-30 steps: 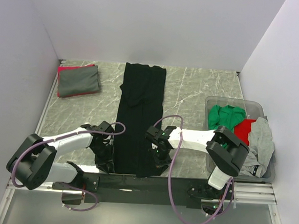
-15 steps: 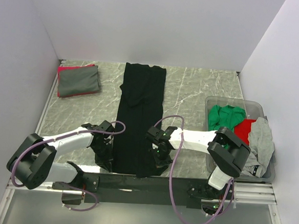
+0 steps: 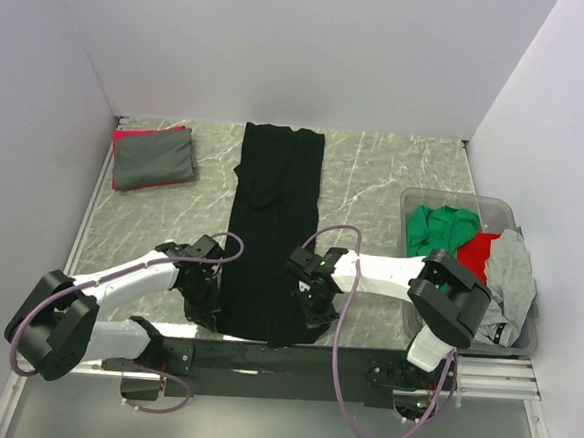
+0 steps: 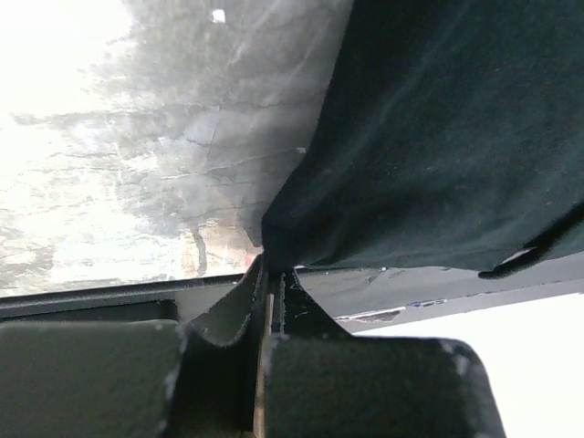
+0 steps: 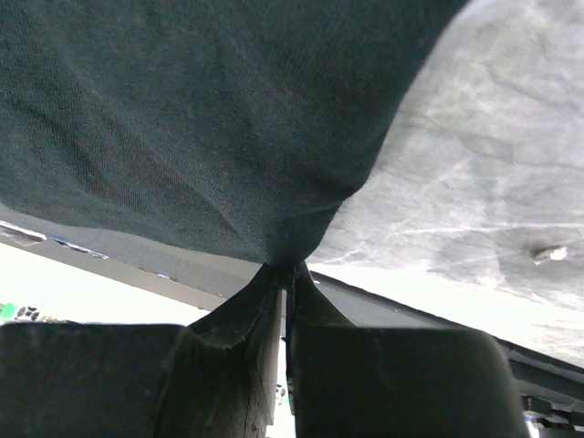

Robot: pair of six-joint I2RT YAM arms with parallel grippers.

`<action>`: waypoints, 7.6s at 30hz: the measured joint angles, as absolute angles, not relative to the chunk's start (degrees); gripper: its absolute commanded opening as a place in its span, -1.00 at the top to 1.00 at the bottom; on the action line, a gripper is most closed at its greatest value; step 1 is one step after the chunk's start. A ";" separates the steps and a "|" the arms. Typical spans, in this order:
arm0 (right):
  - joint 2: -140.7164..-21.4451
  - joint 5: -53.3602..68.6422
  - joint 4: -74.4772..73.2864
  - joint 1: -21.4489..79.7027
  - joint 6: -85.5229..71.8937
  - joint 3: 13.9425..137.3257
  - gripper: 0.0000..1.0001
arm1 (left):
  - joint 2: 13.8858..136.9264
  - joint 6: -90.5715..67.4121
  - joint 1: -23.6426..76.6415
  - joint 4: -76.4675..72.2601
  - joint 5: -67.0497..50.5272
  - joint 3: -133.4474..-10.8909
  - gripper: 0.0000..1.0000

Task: Fold and stack the t-shirts
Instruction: Fold the tshirt

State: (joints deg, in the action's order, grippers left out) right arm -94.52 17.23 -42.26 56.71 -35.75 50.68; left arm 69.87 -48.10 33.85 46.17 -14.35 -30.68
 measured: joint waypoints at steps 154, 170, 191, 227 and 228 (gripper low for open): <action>-114.34 19.25 -42.87 30.65 -29.04 78.24 0.84 | 97.71 -35.66 14.33 29.41 -7.64 -58.72 0.17; -114.48 19.14 -42.94 30.68 -29.78 78.24 0.84 | 98.87 -35.68 15.00 30.72 -6.50 -58.83 0.36; -114.43 17.41 -43.18 30.85 -32.18 78.24 1.00 | 101.82 -33.04 14.81 31.09 -12.01 -60.95 0.99; -96.51 11.53 -49.28 33.65 -34.70 71.05 1.00 | 82.59 -32.88 16.19 41.65 -12.36 -54.63 0.99; -95.33 11.53 -49.82 33.98 -34.72 70.26 1.00 | 81.30 -33.28 16.40 42.57 -12.78 -54.06 0.99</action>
State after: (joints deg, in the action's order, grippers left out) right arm -95.33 11.53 -49.82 33.98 -34.72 70.26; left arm 81.30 -33.28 16.40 42.57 -12.78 -54.06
